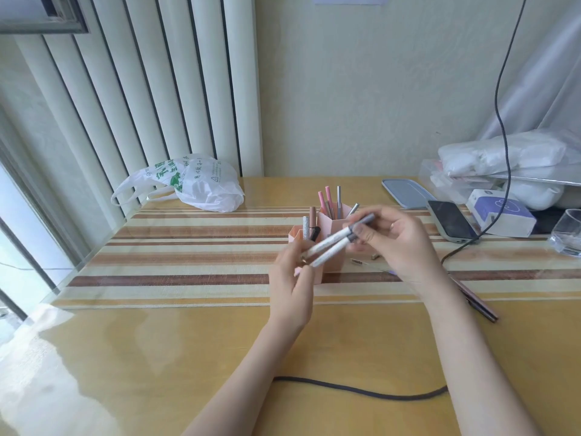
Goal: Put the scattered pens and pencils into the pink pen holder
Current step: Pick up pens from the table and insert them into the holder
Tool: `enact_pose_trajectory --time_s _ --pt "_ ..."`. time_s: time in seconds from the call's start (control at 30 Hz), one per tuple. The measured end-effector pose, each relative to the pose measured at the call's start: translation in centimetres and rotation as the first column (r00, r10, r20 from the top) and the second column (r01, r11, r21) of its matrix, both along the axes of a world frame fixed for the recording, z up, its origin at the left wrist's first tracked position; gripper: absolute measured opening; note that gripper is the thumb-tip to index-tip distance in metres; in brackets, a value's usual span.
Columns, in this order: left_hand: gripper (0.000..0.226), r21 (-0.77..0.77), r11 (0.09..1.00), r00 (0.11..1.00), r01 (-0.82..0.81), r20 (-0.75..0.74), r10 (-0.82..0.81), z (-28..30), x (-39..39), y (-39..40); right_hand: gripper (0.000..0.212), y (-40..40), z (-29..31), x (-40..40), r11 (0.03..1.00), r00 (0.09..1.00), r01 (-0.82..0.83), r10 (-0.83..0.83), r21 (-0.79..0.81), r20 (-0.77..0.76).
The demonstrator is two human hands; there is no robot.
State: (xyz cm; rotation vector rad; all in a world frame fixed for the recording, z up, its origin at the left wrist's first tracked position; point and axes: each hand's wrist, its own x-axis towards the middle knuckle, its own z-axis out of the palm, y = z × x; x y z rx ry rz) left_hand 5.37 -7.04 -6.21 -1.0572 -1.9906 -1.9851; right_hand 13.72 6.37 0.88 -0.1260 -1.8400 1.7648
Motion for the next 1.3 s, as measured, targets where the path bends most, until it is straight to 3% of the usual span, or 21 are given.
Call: enact_pose_trajectory --time_s 0.1,0.23,0.37,0.5,0.7,0.87,0.97,1.1,1.2,1.3 --pt "0.036 0.103 0.983 0.983 -0.155 0.116 0.143 0.5 -0.3 -0.5 0.016 0.0 1.8 -0.3 0.993 0.984 0.115 -0.112 0.016 -0.138" --pt "0.047 -0.086 0.985 0.970 -0.147 0.183 0.160 -0.1 -1.1 -0.3 0.017 -0.1 2.9 -1.9 0.943 0.965 0.251 -0.226 0.220 -0.129" --pt "0.078 -0.271 0.963 0.983 -0.004 0.175 0.053 -0.9 -1.4 0.2 0.018 -0.2 3.0 -3.1 0.855 0.963 0.192 -0.259 0.482 0.076" --pt "0.079 -0.299 0.953 0.988 0.048 0.156 -0.001 -1.1 -1.4 0.7 0.019 -0.8 2.3 -4.5 0.792 0.956 0.122 -0.256 0.598 0.143" --pt "0.077 -0.312 0.950 0.988 -0.003 0.146 0.051 -1.3 -1.5 0.8 0.037 -1.2 0.2 -5.4 0.793 0.947 0.126 -0.275 0.596 0.166" --pt "0.080 -0.326 0.944 0.995 -0.050 0.064 0.075 -1.5 -1.5 1.0 0.045 -0.9 -1.0 -5.7 0.656 0.923 0.080 -0.333 0.751 0.192" --pt "0.084 -0.351 0.932 0.996 -0.088 -0.012 0.090 -1.9 -1.7 1.2 0.047 -0.5 -1.3 -5.8 0.669 0.925 0.041 -0.305 0.742 0.224" --pt "0.082 -0.341 0.929 0.988 -0.145 -0.094 0.120 -2.3 -1.8 1.4 0.049 -0.4 -1.3 -4.6 0.809 0.973 0.081 -0.192 0.582 0.131" --pt "0.070 -0.231 0.942 0.963 -0.245 -0.170 0.209 -2.3 -1.6 1.3 0.048 1.1 -2.3 -2.9 0.864 0.948 0.276 -0.317 0.422 0.029" --pt "0.052 -0.115 0.913 0.899 -0.391 -0.260 0.352 -1.8 -1.1 1.3 0.048 3.6 -4.2 -0.8 0.813 0.862 0.472 -0.507 0.341 0.016"
